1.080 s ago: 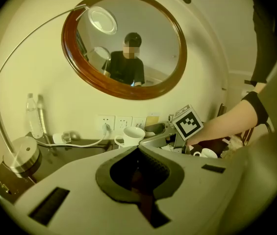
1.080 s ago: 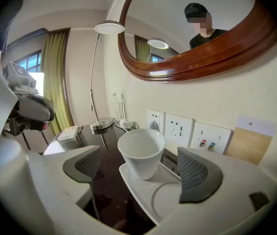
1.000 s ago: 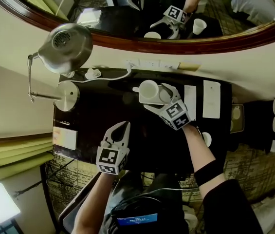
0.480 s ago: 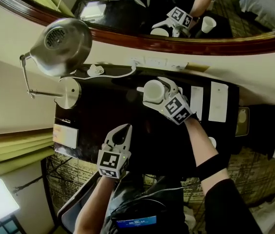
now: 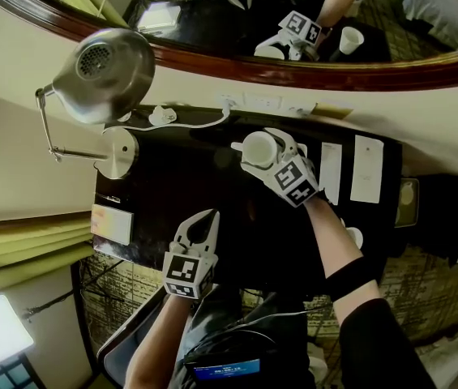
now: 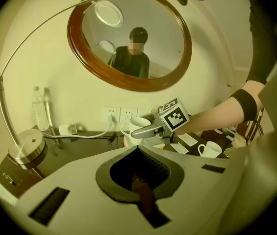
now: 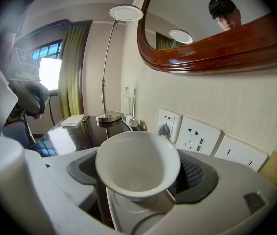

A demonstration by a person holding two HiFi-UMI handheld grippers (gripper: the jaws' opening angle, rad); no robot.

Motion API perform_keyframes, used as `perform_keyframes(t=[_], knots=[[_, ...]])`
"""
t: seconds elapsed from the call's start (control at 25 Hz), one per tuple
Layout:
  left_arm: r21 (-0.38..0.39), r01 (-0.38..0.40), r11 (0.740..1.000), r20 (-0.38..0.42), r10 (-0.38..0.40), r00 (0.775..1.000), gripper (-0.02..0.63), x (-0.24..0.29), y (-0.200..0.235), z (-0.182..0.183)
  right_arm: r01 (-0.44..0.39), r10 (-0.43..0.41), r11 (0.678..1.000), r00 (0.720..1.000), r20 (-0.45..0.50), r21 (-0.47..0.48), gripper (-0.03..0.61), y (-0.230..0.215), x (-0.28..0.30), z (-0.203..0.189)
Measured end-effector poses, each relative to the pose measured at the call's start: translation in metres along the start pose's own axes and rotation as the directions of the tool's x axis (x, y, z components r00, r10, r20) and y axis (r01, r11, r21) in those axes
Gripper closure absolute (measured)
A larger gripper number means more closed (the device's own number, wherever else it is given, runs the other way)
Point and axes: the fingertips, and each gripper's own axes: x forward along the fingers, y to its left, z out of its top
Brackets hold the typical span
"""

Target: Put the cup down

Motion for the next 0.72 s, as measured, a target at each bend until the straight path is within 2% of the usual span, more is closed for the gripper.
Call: perform_keyframes(t=[0.24,0.36,0.52,0.72], knots=[[0.048,0.017,0.999,-0.011,-0.016,1.000,0.614,-0.008,0.003,-0.014,0.064,-0.065,0.997,0.998,0.013,0.032,0.137,-0.002,-0.010,0.003],[0.019,0.009,1.000,-0.006,-0.009,1.000,0.614,-0.013,0.000,-0.007,0.086,-0.088,0.995,0.996,0.027,0.056,0.137,0.001,-0.021,0.011],[0.055,0.021,0.998,-0.005,-0.021,1.000,0.614,-0.018,0.000,-0.008,0.141,-0.144,0.987,0.989,0.043,0.074,0.137,0.008,-0.043,0.028],[0.112,0.092,0.989,-0.010,-0.091,0.996,0.614,-0.022,-0.015,-0.006,0.260,-0.269,0.950,0.963,0.031,0.173,0.137,0.026,-0.081,0.024]])
